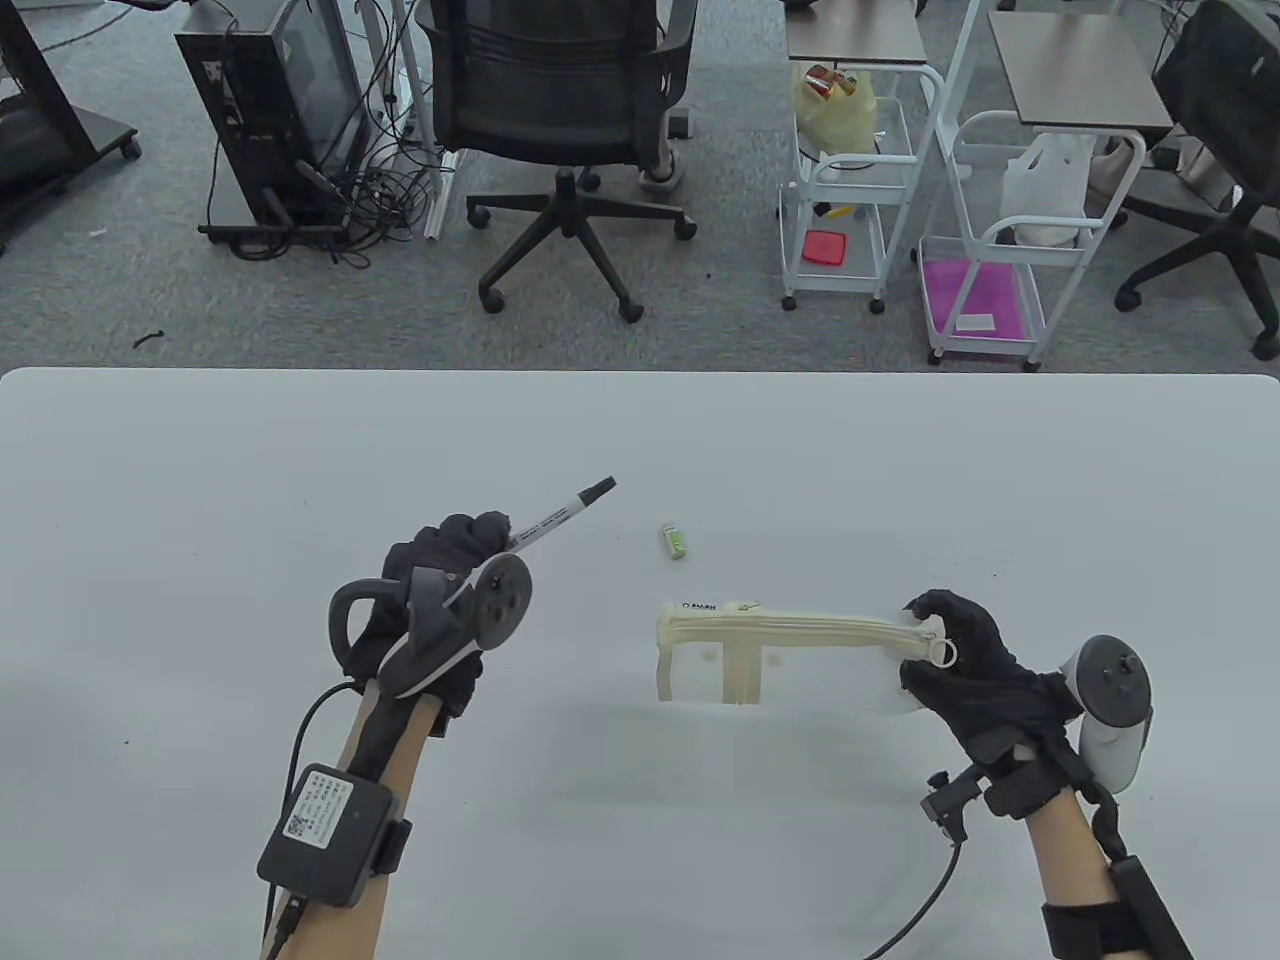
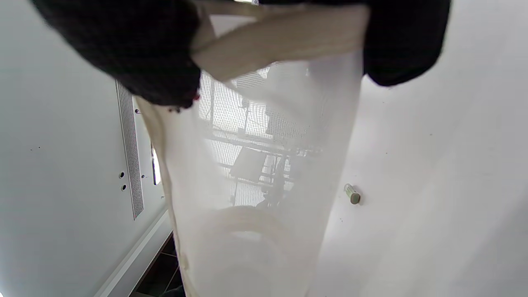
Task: Put marker and eraser into the pencil pouch
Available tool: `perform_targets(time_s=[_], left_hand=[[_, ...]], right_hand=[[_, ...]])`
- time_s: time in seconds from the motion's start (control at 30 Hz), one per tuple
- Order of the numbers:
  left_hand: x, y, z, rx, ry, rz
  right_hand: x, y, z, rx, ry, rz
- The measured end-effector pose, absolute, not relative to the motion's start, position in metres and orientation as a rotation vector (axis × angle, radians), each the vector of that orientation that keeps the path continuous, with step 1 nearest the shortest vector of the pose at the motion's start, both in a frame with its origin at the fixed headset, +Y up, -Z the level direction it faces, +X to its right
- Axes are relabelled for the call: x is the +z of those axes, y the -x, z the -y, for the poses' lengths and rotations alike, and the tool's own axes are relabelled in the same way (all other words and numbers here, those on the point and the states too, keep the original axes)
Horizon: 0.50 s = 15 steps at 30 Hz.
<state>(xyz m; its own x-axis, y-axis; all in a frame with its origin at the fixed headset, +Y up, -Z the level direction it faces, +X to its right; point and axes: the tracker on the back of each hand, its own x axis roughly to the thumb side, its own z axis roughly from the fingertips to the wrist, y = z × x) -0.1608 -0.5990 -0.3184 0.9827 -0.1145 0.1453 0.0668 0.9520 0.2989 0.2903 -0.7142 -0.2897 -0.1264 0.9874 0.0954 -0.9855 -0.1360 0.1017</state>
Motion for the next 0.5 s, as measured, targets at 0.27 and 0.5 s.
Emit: perform_targets(time_s=[0.27,0.5], left_hand=[[-0.275,0.102,0.563,-0.015,-0.236,0.503],[-0.268,0.072,0.566,-0.123,-0.189,0.581]], right_hand=[[-0.289,-0.292,0.714,1.698,-0.165,-0.009],[-0.289,-0.292,0.713,1.69,-0.174,-0.007]])
